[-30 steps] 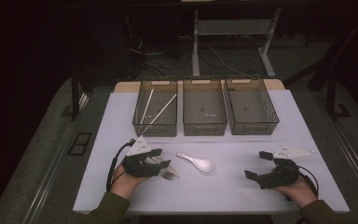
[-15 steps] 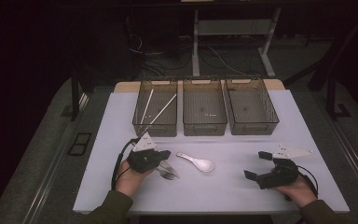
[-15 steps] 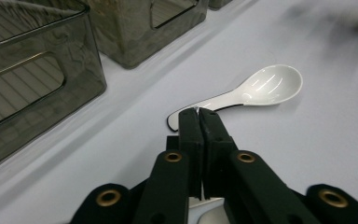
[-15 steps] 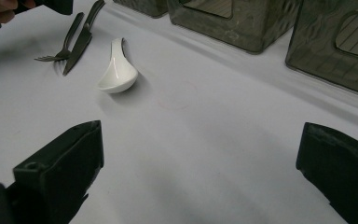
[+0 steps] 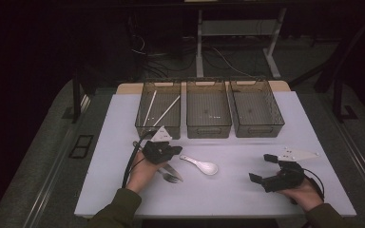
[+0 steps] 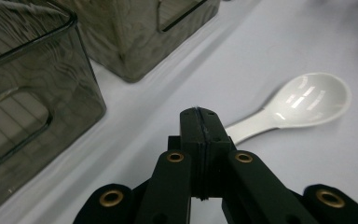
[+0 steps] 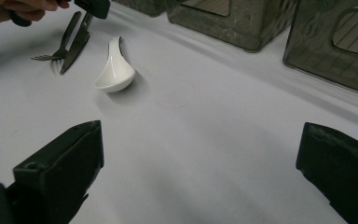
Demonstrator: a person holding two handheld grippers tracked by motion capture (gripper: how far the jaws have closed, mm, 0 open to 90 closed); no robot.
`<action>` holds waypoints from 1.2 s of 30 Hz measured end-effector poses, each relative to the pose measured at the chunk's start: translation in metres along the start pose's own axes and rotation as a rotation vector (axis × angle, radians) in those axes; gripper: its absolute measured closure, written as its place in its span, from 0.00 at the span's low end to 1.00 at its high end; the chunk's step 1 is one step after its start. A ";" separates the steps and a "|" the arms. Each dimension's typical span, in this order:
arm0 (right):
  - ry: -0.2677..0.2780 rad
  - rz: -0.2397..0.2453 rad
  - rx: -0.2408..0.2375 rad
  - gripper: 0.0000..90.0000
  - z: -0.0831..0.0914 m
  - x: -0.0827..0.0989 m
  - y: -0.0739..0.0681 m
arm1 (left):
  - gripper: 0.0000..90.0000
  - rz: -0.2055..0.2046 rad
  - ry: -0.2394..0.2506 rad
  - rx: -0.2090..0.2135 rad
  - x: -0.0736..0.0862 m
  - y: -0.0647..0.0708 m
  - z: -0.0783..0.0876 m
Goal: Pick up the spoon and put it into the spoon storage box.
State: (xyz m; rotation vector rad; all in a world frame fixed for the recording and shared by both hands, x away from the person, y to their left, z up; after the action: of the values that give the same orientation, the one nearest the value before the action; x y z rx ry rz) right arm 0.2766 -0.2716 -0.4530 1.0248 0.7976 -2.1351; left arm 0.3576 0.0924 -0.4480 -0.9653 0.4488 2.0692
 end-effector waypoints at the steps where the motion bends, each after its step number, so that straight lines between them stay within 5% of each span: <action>1: -0.001 -0.002 0.001 0.01 0.000 0.000 0.000 | 0.99 -0.002 -0.006 -0.002 -0.001 -0.001 -0.004; 7: 0.000 0.001 -0.001 0.01 0.000 0.000 0.000 | 0.99 0.006 -0.040 -0.002 -0.005 -0.005 -0.021; 16: 0.002 0.001 -0.001 0.01 0.000 0.000 0.000 | 0.99 -0.039 -0.096 0.020 -0.003 0.002 -0.031; 36: 0.007 0.015 -0.004 0.01 0.002 0.000 -0.003 | 0.99 -0.077 -0.158 0.096 0.011 0.019 -0.012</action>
State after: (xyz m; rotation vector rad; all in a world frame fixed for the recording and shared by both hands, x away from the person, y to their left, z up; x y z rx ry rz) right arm 0.2736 -0.2715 -0.4511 1.0340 0.7946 -2.1172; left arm 0.3443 0.0791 -0.4645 -0.7451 0.4180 2.0172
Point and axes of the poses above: each handheld gripper's, and its own axes: z roughly backward along the jaws, x roughly out of its underside, y roughly to its right, the point moved 3 cm from there along -z, roughly forward along the jaws, and after that the axes turned 6 degrees about -x, right-handed, at the moved point
